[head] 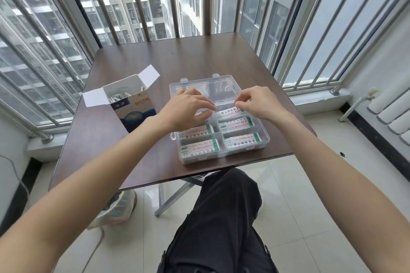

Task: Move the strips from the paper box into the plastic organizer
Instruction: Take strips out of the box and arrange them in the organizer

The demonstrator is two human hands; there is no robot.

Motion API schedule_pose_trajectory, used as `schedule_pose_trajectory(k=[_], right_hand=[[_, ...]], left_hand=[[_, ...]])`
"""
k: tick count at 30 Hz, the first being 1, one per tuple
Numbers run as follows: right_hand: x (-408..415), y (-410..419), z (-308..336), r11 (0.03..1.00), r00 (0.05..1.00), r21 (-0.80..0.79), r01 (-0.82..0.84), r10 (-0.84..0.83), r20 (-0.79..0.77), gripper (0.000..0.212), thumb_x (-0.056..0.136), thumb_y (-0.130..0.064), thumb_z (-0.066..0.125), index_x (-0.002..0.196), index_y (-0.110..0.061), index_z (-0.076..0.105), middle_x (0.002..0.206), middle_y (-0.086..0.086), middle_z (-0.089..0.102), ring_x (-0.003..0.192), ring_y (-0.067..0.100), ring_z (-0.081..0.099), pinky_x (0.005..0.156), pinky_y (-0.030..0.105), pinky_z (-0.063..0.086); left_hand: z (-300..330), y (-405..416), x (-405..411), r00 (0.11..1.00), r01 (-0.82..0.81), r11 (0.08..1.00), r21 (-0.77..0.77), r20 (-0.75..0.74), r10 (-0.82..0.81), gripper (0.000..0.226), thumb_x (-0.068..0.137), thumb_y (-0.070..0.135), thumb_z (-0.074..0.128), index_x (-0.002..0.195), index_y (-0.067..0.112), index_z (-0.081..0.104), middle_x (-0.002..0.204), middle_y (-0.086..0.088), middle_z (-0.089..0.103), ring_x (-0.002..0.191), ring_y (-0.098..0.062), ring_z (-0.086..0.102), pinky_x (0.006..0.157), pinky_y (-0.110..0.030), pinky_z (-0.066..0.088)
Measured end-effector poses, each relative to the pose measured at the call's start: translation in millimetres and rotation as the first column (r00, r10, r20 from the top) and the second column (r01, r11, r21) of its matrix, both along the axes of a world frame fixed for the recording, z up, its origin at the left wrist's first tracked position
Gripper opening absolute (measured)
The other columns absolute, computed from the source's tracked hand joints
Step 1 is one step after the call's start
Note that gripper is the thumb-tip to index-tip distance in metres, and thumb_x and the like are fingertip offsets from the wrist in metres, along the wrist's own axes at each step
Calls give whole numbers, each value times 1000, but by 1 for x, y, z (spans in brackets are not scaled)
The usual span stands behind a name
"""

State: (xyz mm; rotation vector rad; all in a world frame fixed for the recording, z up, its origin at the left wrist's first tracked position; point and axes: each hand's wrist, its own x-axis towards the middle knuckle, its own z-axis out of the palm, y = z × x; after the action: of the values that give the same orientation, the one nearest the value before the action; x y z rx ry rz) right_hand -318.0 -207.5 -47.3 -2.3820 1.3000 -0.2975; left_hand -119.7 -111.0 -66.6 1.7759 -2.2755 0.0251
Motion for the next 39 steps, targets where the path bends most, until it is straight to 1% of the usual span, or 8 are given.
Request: schedule_pose_trajectory(k=[6, 11, 16, 20, 22, 27, 33, 39], right_hand=[[14, 24, 20, 987, 942, -112, -116, 145, 302, 14, 89, -24, 60, 91, -20, 73, 85, -9, 69, 73, 2, 56, 72, 13, 43], [60, 49, 48, 940, 829, -214, -264, 335, 448, 13, 88, -19, 62, 97, -18, 72, 88, -12, 68, 80, -8, 55, 76, 1, 36], [131, 54, 62, 884, 810, -257, -391, 463, 359, 15, 90, -22, 60, 100, -18, 71, 92, -8, 70, 82, 2, 55, 74, 2, 38], [181, 57, 61, 836, 851, -237, -495, 521, 64, 20, 94, -30, 53, 104, -20, 68, 98, -4, 71, 97, 15, 55, 85, 29, 43], [190, 61, 58, 817, 844, -233, -528, 534, -41, 21, 94, -30, 51, 106, -21, 66, 101, -5, 70, 102, 18, 51, 83, 31, 41], [179, 74, 45, 830, 856, -311, -464, 510, 83, 20, 89, -25, 58, 105, -18, 68, 98, 1, 71, 96, 23, 58, 82, 33, 45], [178, 96, 37, 799, 862, -407, -443, 504, 50, 31, 85, -30, 63, 114, -19, 62, 111, 7, 68, 102, 31, 60, 80, 39, 49], [179, 100, 37, 754, 899, -523, -399, 433, -61, 22, 92, -21, 51, 108, -20, 66, 102, 13, 67, 94, 35, 60, 65, 35, 32]], left_hand=[[21, 24, 5, 994, 13, 966, -260, -100, -41, 25, 92, 32, 51, 107, 23, 69, 105, 5, 69, 98, -20, 58, 86, -35, 46], [48, 76, 53, 964, -259, 827, -498, -180, 194, 29, 86, 34, 58, 108, 18, 67, 109, 2, 67, 104, -25, 57, 91, -42, 43], [48, 105, 117, 826, -563, 821, -98, -98, 555, 88, 70, 59, 71, 138, 13, 41, 141, -10, 44, 130, -29, 37, 109, -41, 24], [33, 109, 130, 749, -625, 773, 109, -193, 633, 86, 71, 53, 73, 140, 16, 37, 141, -7, 44, 129, -25, 41, 104, -38, 34], [27, 111, 127, 753, -618, 786, -1, -285, 592, 78, 71, 45, 77, 134, 15, 44, 133, -5, 50, 122, -22, 47, 99, -37, 40], [18, 118, 118, 856, -510, 777, -369, -309, 415, 76, 62, 19, 83, 129, 12, 48, 126, -4, 51, 113, -21, 50, 89, -36, 47], [18, 114, 105, 882, -459, 763, -455, -335, 331, 67, 68, 19, 77, 127, 6, 49, 127, -12, 50, 110, -26, 49, 92, -30, 41], [18, 115, 95, 881, -462, 773, -435, -320, 347, 71, 63, 16, 82, 125, 6, 51, 123, -11, 53, 107, -27, 54, 90, -27, 40]])
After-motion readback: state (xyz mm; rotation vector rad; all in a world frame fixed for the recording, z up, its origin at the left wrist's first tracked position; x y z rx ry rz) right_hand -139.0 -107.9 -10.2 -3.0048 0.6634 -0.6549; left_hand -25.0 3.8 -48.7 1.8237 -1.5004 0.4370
